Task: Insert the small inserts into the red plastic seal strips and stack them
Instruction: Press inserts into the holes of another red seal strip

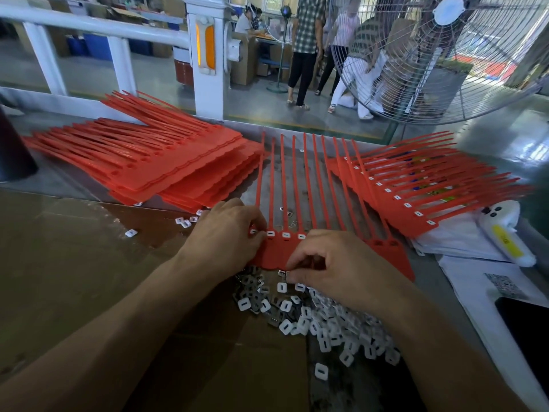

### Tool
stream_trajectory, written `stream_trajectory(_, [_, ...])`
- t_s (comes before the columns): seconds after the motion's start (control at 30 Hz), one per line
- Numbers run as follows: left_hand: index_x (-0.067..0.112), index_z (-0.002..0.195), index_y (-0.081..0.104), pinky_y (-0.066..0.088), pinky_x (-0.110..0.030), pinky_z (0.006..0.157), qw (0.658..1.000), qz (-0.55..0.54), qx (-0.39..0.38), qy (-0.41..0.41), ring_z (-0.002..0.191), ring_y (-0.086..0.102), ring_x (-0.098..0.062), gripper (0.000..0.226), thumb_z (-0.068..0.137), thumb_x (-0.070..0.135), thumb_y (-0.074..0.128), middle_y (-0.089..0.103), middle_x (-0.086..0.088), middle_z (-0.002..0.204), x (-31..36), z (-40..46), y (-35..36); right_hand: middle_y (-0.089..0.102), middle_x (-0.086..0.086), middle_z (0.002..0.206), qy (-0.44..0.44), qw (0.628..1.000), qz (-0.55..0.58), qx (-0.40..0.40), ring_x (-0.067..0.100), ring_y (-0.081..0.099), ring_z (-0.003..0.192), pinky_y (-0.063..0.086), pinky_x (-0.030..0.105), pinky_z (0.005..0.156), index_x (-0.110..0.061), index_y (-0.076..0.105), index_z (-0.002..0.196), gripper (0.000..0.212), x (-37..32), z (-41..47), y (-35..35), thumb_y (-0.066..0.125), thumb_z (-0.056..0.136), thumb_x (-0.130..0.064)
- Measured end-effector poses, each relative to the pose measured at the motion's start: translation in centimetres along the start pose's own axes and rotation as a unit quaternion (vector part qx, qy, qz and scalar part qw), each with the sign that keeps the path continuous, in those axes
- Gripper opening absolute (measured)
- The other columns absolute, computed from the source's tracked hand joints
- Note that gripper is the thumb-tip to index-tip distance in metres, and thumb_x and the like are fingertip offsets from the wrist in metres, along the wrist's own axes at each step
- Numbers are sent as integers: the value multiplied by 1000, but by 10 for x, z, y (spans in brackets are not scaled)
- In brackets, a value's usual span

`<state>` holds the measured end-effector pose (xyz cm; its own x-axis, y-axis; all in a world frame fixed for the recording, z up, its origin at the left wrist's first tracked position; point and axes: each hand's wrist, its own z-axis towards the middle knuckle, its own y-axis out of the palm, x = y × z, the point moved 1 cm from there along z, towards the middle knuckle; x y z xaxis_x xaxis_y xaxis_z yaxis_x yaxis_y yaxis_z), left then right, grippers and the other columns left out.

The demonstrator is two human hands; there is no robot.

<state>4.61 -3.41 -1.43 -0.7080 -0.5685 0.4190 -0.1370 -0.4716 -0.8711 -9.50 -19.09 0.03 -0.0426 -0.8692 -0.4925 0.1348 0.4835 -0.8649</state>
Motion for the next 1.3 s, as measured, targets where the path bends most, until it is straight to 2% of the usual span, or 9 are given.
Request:
stream_trajectory(0.4, [34,114,69,41,-35,98,1000,10,6,1,111,51,-14,20,96,40,63,54,9,109,1,0,1,63,-20,95,-17,999,-35,-27,-4,61,91,53,22,80,-33,76,96,6,-8,-2,0,78,91,-35])
stream_trajectory(0.6, [34,116,70,39,-36,104,999,17,27,19,119,49,-15,22,95,38,66,54,8,122,3,0,1,64,-21,95,-28,998,-48,-22,-3,60,91,51,22,80,-33,76,97,6,-9,-2,-1,74,93,-36])
stream_trajectory(0.7, [38,112,69,36,-34,102,998,25,27,41,118,48,-13,18,95,39,66,55,11,120,3,0,1,64,-20,95,-36,998,-56,-22,-2,61,90,52,24,79,-33,76,97,6,-9,-2,0,73,93,-37])
stream_trajectory(0.87, [42,111,71,34,-32,98,998,33,20,56,113,47,-10,17,96,39,64,57,16,115,4,0,1,63,-21,94,-24,998,-47,-25,-6,59,90,47,19,78,-34,75,97,7,-6,-1,2,76,90,-38])
stream_trajectory(1.0, [43,115,71,35,-34,103,996,52,2,73,117,47,-11,21,96,37,62,58,15,120,5,0,-2,64,-22,94,-38,998,-48,-6,-5,59,88,43,15,75,-34,75,97,4,-6,-1,5,72,94,-36])
stream_trajectory(1.13, [44,123,66,33,-33,102,990,86,-26,106,119,45,-11,28,100,39,52,55,15,125,7,-2,-6,70,-20,92,-23,999,25,24,-2,66,88,52,18,77,-32,77,96,5,-6,1,5,73,95,-29])
stream_trajectory(1.3, [41,126,61,34,-32,101,982,127,-35,134,118,44,-11,30,103,40,42,53,14,125,10,-2,-7,72,-26,84,27,981,121,146,-5,68,79,48,8,69,-33,78,94,5,2,1,1,76,93,-28])
